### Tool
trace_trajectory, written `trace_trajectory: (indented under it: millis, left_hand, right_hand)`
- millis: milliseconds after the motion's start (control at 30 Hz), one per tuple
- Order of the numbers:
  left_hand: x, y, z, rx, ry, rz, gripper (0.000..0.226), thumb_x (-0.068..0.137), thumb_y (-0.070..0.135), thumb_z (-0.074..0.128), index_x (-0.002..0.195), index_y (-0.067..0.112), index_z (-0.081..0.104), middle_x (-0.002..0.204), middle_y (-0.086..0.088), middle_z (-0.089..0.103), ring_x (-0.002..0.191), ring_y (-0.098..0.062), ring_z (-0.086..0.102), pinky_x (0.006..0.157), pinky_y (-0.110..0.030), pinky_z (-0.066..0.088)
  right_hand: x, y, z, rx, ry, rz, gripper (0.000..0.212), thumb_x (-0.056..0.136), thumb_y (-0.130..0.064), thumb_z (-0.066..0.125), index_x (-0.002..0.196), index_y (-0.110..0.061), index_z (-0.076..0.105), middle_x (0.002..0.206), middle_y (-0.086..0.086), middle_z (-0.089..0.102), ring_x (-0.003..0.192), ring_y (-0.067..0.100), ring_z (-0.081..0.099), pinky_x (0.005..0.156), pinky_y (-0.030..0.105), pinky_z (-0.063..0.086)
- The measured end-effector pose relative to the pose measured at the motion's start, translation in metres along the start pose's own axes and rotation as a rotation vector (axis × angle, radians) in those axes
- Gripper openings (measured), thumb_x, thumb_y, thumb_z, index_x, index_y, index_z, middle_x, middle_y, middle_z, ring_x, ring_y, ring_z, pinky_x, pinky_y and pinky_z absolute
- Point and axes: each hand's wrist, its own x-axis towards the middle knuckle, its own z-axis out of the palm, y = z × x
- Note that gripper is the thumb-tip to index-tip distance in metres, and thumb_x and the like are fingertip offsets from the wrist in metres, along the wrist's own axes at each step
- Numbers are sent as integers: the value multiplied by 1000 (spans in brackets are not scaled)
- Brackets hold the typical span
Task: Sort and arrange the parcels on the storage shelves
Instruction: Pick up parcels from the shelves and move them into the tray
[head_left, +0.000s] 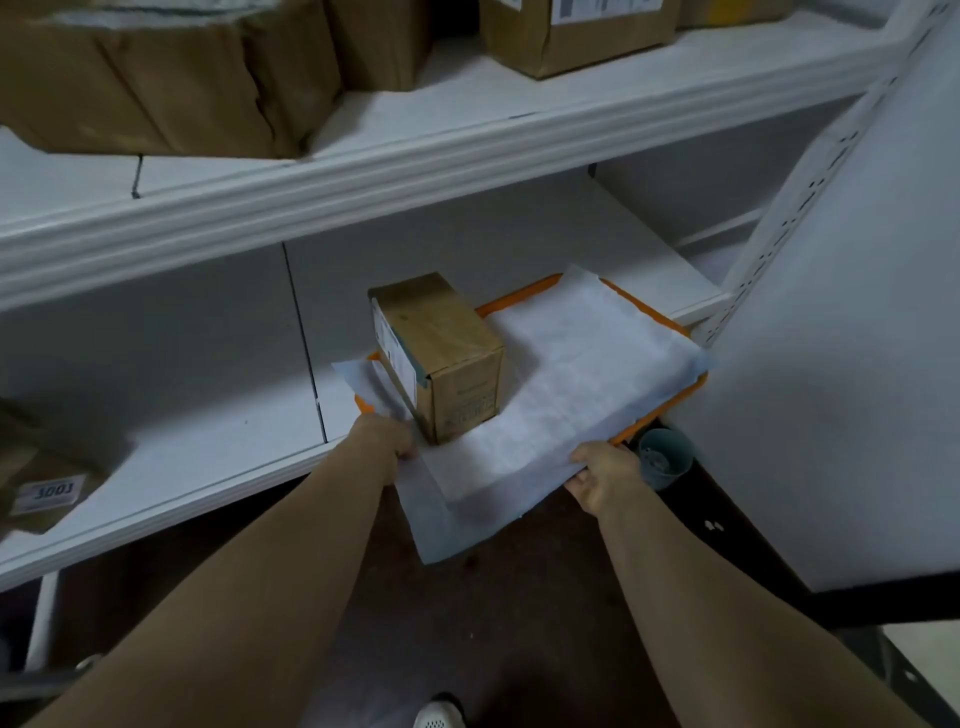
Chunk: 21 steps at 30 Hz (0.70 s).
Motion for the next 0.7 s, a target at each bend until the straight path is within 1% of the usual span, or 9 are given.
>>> trace_trajectory:
  millis: [67,133,200,233,300,367,500,600,700]
  left_hand:
    - [16,1,-1,-6,28,10,28,88,-7,57,71,7,39,77,-11,41,80,-28,51,74,-29,50]
    - [26,3,-3,13,53,12,23,89,-4,57,75,6,41,77,-12,40,80,-28,51,71,-31,48]
    - [36,7,-6,-4,90,41,22,91,0,54,75,5,40,74,-11,39,69,-24,47,60,-30,41]
    - [41,9,-7,-5,100,50,25,92,1,52,72,6,38,73,-11,39,65,-22,44,58,-29,39]
    - [48,15,-11,-16,127,73,28,94,4,52,70,7,37,78,-10,44,70,-22,47,67,-29,39]
    - [54,19,-16,-33,163,101,22,96,9,51,78,3,40,77,-8,44,79,-23,46,73,-27,37]
    - [60,25,-25,-80,185,131,10,94,5,49,95,4,40,70,-8,37,59,-18,38,73,-30,38]
    - [64,27,-30,-68,186,119,22,92,3,48,114,0,45,69,-9,38,58,-18,37,71,-32,37]
    - [64,28,-33,-117,183,98,35,90,5,50,124,-4,45,74,-11,45,67,-24,47,73,-34,41]
  right_hand:
    - [12,6,6,-22,-27,-13,53,91,16,45,139,-7,46,131,20,55,113,37,56,75,40,48]
    - [14,9,15,-23,-42,-7,52,91,15,45,139,-5,46,133,19,53,116,37,55,76,41,48]
    - [25,15,28,-18,-51,8,48,92,14,46,136,-4,49,131,19,55,116,37,56,77,42,48]
    - [27,17,32,-33,-68,8,46,92,13,48,134,-4,51,130,19,56,115,37,56,76,42,48]
    - [32,19,44,-92,-81,24,40,93,5,54,131,-8,53,130,17,57,115,35,57,78,43,49]
    - [30,17,57,-145,-91,44,39,94,-4,57,132,-10,52,132,13,55,120,30,54,82,40,49]
    - [36,11,79,-187,-96,50,50,93,1,45,142,-7,40,137,17,48,120,32,52,84,39,45]
    - [36,14,92,-196,-95,5,60,85,9,39,143,-7,38,134,16,48,104,33,55,83,40,46]
    - [31,15,96,-171,-84,-17,58,83,10,38,139,-6,43,134,16,50,106,31,53,83,37,46]
